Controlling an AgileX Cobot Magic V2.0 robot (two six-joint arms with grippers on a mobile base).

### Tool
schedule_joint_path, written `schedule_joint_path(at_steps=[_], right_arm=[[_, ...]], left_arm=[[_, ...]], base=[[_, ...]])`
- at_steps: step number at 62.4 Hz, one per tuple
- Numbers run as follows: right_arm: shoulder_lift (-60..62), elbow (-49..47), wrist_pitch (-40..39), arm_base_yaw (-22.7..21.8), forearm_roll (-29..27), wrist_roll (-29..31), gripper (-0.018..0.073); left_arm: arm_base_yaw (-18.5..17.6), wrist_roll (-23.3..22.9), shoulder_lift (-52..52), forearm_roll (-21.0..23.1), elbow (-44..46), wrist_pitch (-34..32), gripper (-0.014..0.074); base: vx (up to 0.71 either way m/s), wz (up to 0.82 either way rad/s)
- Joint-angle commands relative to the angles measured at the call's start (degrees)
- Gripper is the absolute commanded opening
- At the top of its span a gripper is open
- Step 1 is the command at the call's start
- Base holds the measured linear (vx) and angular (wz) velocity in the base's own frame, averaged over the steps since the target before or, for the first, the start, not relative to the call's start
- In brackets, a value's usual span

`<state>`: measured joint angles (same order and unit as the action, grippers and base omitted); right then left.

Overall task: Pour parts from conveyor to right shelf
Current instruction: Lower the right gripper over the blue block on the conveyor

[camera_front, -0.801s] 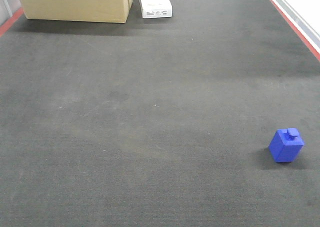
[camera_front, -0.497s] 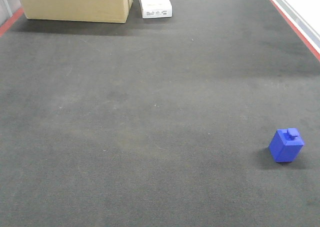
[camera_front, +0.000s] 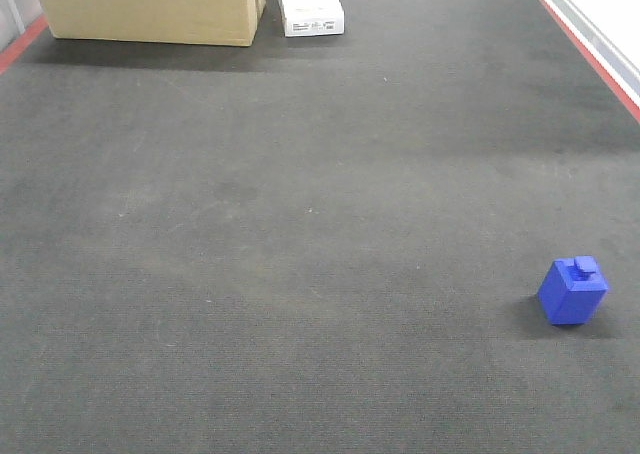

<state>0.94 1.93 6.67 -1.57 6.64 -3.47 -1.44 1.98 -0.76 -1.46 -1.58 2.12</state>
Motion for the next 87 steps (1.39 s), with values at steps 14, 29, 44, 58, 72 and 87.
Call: schedule_joint_path(at_steps=[14, 29, 44, 58, 72, 87], right_arm=[[0.5, -1.4, -22.0, 0.1, 0.3, 0.3, -0.0010], [-8.0, -14.2, -8.4, 0.1, 0.3, 0.2, -0.0010], [-22.0, -25.4, 6.5, 0.1, -1.4, 0.1, -0.0010], [-29.0, -26.9, 15.3, 0.1, -6.1, 0.3, -0.0010], [-31.3, -26.9, 15.1, 0.1, -6.3, 0.3, -0.0008], [-38.8, -33.9, 20.9, 0.1, -4.7, 0.3, 0.0080]], left_arm=[[0.0, -0.2, -0.8, 0.2, -1.8, -4.3, -0.0006], [0.0, -0.2, -0.8, 0.2, -1.8, -4.3, -0.0006], [0.0, -0.2, -0.8, 0.2, -1.8, -4.3, -0.0006], [0.0, -0.2, -0.8, 0.2, -1.8, -4.3, -0.0006], [0.0, -0.2, -0.8, 0.2, -1.8, -4.3, -0.0006], [0.0, -0.2, -0.8, 0.2, -1.8, -4.3, -0.0006]], base=[[0.00, 0.00], [0.00, 0.00], [0.00, 0.00], [0.00, 0.00], [0.00, 0.00], [0.00, 0.00]])
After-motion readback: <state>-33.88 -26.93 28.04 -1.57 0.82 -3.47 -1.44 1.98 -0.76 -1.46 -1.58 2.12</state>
